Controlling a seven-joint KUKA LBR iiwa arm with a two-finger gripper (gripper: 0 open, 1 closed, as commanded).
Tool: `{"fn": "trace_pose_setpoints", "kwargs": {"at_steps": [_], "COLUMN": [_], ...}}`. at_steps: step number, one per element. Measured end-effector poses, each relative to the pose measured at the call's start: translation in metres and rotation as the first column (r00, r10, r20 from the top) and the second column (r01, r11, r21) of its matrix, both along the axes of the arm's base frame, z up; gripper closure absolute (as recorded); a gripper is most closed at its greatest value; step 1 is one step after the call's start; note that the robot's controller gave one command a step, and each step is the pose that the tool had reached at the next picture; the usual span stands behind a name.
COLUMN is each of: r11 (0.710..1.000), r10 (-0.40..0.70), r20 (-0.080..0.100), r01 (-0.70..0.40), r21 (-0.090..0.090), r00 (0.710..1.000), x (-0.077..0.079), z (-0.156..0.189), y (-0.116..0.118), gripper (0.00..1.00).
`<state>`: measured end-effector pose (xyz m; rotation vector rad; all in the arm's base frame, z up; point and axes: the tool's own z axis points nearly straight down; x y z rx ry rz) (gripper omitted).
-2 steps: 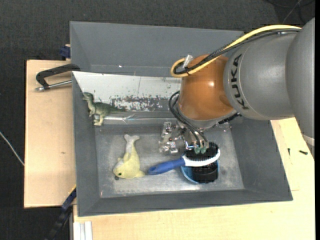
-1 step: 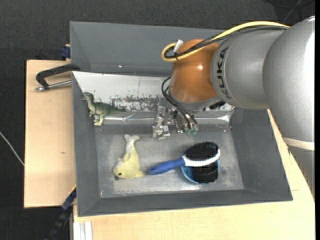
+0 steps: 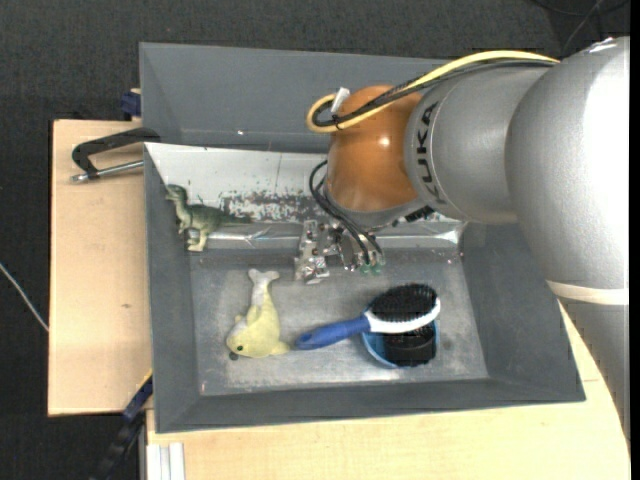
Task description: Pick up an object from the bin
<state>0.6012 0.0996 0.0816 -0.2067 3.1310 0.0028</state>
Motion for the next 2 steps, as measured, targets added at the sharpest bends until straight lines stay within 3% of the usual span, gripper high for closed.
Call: {"fn": "trace_pose_setpoints", "kwargs": {"at_steps": [1, 2], "r11": [1.0, 0.999], "r10": [0.016, 0.045], "r20": [0.01, 0.009], "r01": [-0.016, -0.045], "r21": [0.002, 0.004], "r00": [1.0, 0.999], "x": [-0.025, -0.054], "z": [-0.004, 0.084], "y": [0.082, 0.112], "gripper": [1.0, 1.0]}}
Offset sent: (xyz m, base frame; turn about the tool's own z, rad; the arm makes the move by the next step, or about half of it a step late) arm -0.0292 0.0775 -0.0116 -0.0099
